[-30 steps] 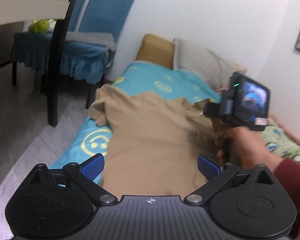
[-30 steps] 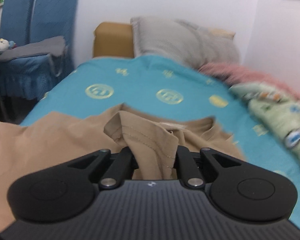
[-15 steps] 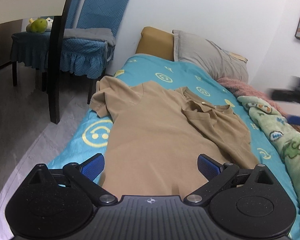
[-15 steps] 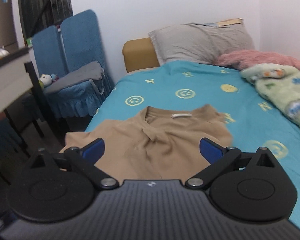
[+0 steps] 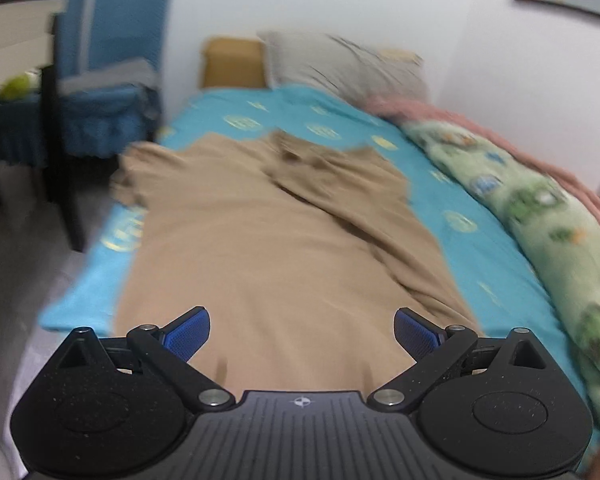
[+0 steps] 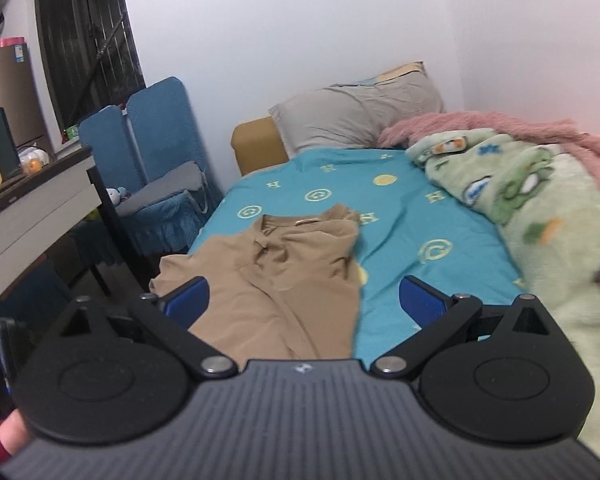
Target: Fold clothes
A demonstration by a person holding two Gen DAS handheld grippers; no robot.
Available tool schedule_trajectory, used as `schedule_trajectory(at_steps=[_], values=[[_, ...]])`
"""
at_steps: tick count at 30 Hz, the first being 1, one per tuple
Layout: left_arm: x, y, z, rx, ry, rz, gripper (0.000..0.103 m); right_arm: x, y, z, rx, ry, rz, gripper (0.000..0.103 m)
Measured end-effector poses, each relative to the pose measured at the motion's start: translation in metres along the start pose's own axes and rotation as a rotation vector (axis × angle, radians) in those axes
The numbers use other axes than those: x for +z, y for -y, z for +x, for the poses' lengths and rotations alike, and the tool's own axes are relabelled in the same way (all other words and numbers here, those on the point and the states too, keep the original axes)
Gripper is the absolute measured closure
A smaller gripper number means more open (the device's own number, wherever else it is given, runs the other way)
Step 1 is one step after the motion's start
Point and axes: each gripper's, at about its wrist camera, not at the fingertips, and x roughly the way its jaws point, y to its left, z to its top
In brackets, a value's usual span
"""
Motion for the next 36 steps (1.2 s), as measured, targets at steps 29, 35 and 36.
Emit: schedule_trajectory(at_steps=[29,35,36], values=[[-0.083,0.212,0.073,-0.241,-0.396,0.160,0.101,-0.022,0.117,-0.008,-0.046,0.016,0.329,0.000],[-0.062,0.183,0.038,-0.354,-0.335,0.060,0.101,-0.023,0.117,-0.008,-0.049,0.008,0.338,0.000],[-0.057,0.174,0.029,-0.376,-0.321,0.036,0.101,-0.023,0.117,-0.008,-0.049,0.007,0.338,0.000]])
